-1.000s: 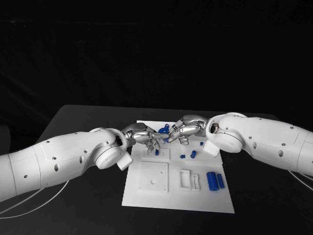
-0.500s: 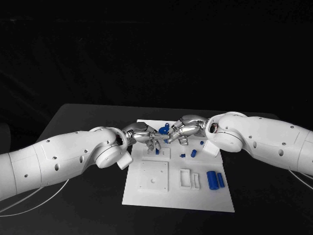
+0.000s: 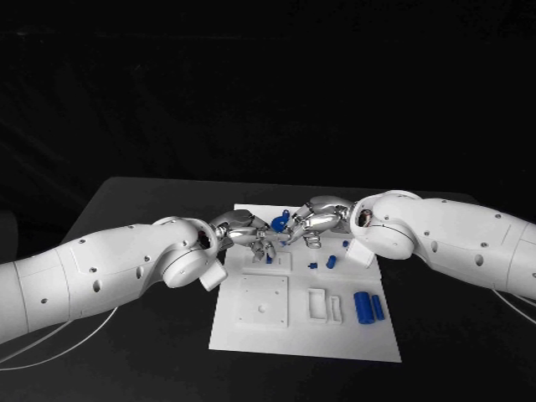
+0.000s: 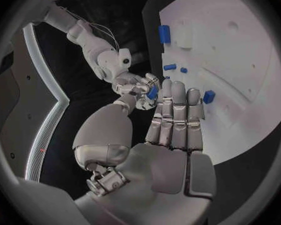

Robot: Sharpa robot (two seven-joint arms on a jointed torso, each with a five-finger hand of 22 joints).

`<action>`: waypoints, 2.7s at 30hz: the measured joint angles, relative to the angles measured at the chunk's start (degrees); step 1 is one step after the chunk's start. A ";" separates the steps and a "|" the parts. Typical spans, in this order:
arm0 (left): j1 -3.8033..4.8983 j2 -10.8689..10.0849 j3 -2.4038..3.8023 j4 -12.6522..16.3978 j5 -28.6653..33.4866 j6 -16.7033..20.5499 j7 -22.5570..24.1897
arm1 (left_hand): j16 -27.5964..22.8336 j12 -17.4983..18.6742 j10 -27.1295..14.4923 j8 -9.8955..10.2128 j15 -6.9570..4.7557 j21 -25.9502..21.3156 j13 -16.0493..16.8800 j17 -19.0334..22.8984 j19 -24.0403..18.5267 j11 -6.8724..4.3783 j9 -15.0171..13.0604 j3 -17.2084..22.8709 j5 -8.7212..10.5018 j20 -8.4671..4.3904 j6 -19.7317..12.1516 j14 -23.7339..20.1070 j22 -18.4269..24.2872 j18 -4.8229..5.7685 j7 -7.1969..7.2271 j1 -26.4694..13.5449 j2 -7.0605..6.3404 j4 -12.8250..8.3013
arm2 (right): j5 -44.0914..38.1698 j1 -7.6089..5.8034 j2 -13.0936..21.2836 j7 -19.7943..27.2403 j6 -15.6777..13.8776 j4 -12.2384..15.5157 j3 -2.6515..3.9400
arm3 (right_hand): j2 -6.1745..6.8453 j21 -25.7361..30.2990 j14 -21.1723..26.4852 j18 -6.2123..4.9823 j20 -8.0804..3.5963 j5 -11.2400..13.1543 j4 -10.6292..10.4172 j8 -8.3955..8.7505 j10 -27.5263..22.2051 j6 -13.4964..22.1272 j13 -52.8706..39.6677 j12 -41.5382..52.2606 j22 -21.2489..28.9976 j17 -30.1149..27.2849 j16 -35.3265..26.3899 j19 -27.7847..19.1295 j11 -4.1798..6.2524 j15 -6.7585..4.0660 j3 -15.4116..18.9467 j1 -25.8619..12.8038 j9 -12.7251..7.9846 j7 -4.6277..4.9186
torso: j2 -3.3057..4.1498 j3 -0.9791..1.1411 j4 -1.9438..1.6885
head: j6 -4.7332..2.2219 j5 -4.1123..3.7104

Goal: Assemble the parts on the task board

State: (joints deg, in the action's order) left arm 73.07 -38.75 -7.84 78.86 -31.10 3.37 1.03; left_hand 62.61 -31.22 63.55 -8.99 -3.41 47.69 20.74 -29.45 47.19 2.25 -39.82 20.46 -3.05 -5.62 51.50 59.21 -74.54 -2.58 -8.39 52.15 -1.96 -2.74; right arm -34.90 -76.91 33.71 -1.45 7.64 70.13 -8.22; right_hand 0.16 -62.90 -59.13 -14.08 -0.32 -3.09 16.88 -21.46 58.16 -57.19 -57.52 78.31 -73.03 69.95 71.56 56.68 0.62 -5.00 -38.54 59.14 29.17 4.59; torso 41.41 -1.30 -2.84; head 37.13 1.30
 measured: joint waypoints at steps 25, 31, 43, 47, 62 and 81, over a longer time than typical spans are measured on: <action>-0.13 -0.20 -0.17 -0.29 3.38 -1.18 0.71 | 0.00 3.09 1.36 -1.56 0.13 -0.67 -1.34 -0.57 0.00 -0.24 1.22 -0.64 0.25 0.00 1.76 0.12 -0.40 0.42 1.47 6.12 9.52 -7.28 | -0.05 -0.17 -0.24 -0.30 0.73 -0.28 0.10 | -0.01 0.00 0.28 0.01 0.02 0.00 0.07 0.00 -0.20 0.17 0.00 0.00 -0.02 -0.02 0.21 -0.01 -0.22 -0.12 0.06 0.03 0.16 0.17 | 0.01 0.05 0.03 | 0.21 0.04; -0.17 -0.29 -0.22 -0.31 5.54 -1.53 1.07 | 0.00 4.22 2.80 -2.30 0.10 -0.67 -1.79 -0.84 0.00 -0.54 1.17 -1.34 0.25 0.01 3.40 0.08 -0.39 0.48 2.13 6.04 12.56 -9.16 | -0.08 -0.21 -0.15 -0.46 0.51 -0.32 0.13 | -0.07 0.00 0.28 0.01 0.03 0.00 0.07 0.10 -0.22 0.37 0.00 0.00 0.01 -0.06 0.21 -0.02 -0.23 -0.11 0.06 0.24 -0.01 0.37 | 0.01 0.03 0.03 | 0.29 0.00; -0.24 -0.51 -0.26 -0.38 8.01 -1.98 1.48 | 0.00 5.93 3.40 -2.49 0.08 -1.12 -2.24 -0.95 0.00 -0.33 1.28 -2.10 0.25 0.00 3.68 0.06 -0.38 0.51 2.25 4.44 15.07 -11.34 | 0.00 -0.28 -0.14 -0.40 0.53 -0.35 0.19 | -0.23 0.00 0.47 0.01 0.13 0.05 0.07 0.57 -0.42 0.53 0.01 0.00 0.08 -0.18 0.21 -0.11 -0.43 0.08 0.07 0.39 0.32 0.53 | 0.01 0.03 0.03 | 0.35 0.05; -0.25 -0.51 -0.28 -0.38 8.27 -2.01 1.52 | 0.00 6.14 3.50 -2.49 0.07 -1.12 -2.24 -0.96 0.00 -0.43 1.34 -2.14 0.25 0.00 3.68 0.05 -0.38 0.53 2.25 4.56 15.24 -11.61 | 0.02 -0.29 -0.16 -0.39 0.57 -0.38 0.19 | -0.30 0.00 0.47 0.01 0.13 0.05 0.07 0.59 -0.42 0.53 0.08 0.00 0.07 -0.18 0.21 -0.12 -0.43 0.08 0.07 0.46 0.33 0.53 | 0.01 0.03 0.03 | 0.35 0.05; -0.14 -0.54 -0.14 -0.42 8.60 -1.96 2.02 | -0.27 7.39 4.30 -3.18 0.05 -1.45 -2.34 -1.16 0.00 -0.35 1.29 2.90 0.41 0.00 3.92 -0.04 -0.37 0.85 2.01 3.85 14.65 -11.03 | 2.33 -0.18 -0.04 -0.22 0.38 -0.53 0.08 | 0.85 0.13 2.31 0.41 1.21 -2.24 -0.52 3.70 -2.77 4.57 1.86 -1.55 0.81 -1.88 -0.82 -1.20 -2.59 1.47 0.93 -1.96 -0.79 3.23 | 0.02 0.05 0.03 | 0.44 0.09; -0.03 -0.51 -0.01 -0.27 8.73 -1.82 3.42 | -0.27 7.72 5.16 -3.72 0.08 -1.44 -1.82 -1.40 0.00 -0.64 1.17 8.12 0.07 0.00 4.29 -0.30 -0.36 0.83 1.63 3.14 13.14 -10.63 | 4.44 -0.07 -0.15 -0.26 0.31 -1.12 -0.01 | 2.71 1.76 4.58 0.43 2.46 -7.56 -0.39 6.51 -5.03 8.79 4.82 -2.88 2.03 -4.07 -1.84 -3.70 -4.82 3.36 9.89 -6.98 -2.40 4.76 | 0.04 0.05 0.02 | 0.36 0.19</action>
State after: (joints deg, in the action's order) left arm 73.04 -39.26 -7.86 78.58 -22.38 1.55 4.45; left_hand 62.34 -23.50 68.71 -12.70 -3.33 46.24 18.92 -30.85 47.19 1.61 -38.65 28.58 -2.98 -5.62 55.80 58.91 -74.91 -1.75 -6.75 55.30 11.19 -13.37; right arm -30.46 -76.98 33.56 -1.71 7.95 69.01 -8.23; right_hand 2.87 -61.14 -54.55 -13.65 2.14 -10.66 16.49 -14.95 53.13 -48.39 -52.70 75.42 -71.00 65.88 69.73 52.98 -4.20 -1.64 -28.65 52.16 26.77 9.35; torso 41.45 -1.24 -2.82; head 37.49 1.49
